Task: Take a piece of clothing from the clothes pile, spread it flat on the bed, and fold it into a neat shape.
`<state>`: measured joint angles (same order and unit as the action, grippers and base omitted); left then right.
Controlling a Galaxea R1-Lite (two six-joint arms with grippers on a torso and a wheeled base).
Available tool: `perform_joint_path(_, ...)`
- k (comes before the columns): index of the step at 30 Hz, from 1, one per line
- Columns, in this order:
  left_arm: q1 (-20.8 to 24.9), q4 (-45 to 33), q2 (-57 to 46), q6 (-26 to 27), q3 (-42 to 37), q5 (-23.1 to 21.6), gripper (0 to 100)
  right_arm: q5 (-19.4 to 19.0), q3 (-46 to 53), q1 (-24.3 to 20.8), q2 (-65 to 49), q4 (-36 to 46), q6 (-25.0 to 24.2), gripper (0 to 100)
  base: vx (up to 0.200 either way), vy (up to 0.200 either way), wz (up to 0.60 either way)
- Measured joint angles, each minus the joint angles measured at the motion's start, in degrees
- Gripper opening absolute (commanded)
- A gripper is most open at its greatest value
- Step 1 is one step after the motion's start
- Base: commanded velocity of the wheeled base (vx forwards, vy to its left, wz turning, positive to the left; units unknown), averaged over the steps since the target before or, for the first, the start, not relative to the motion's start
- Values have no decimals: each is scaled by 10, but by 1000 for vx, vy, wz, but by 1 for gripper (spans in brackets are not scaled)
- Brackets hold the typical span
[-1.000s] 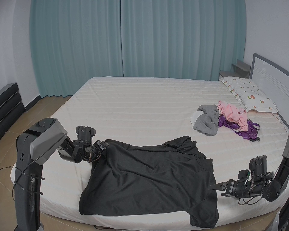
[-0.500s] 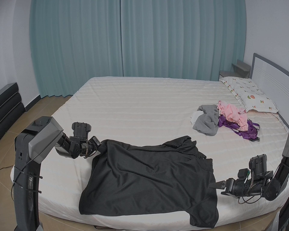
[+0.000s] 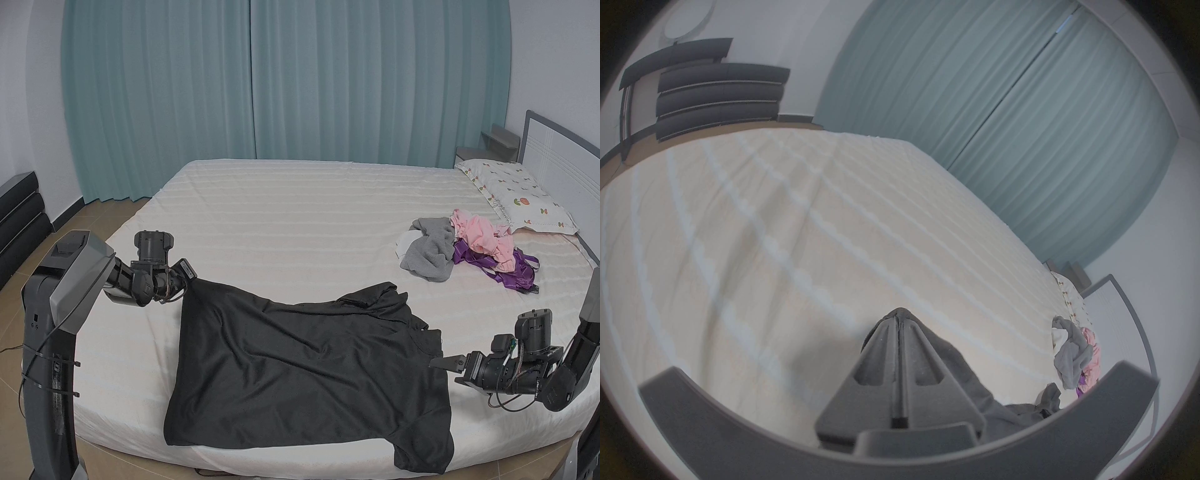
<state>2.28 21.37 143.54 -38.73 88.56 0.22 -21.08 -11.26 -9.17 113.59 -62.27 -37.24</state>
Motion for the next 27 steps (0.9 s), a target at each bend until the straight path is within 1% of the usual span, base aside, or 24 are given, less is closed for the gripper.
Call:
perform_joint_path(6, -2, -9, 2, 14, 35, 2, 0, 60, -72, 0, 34, -6, -1, 100, 0, 0, 0)
perform_joint_path(9, -2, -22, 4, 14, 51, 6, 0, 75, -122, 0, 58, -5, -2, 100, 0, 0, 0)
perform_joint_path(14, -2, -31, 9, 9, 73, 21, 0, 86, -217, -4, 107, 10, -2, 100, 0, 0, 0)
perform_joint_path(17, -1, -35, 12, 7, 79, 27, 0, 89, -283, -7, 136, 44, -3, 100, 0, 0, 0)
perform_joint_path(21, 0, -37, 14, 5, 82, 32, 0, 99, -374, -13, 171, 114, -4, 100, 0, 0, 0)
perform_joint_path(22, 0, -37, 14, 5, 82, 32, 0, 101, -385, -14, 175, 120, -4, 100, 0, 0, 0)
perform_joint_path(27, 1, -38, 14, 4, 77, 37, 0, 129, -510, -21, 227, 189, -3, 100, 0, 0, 0)
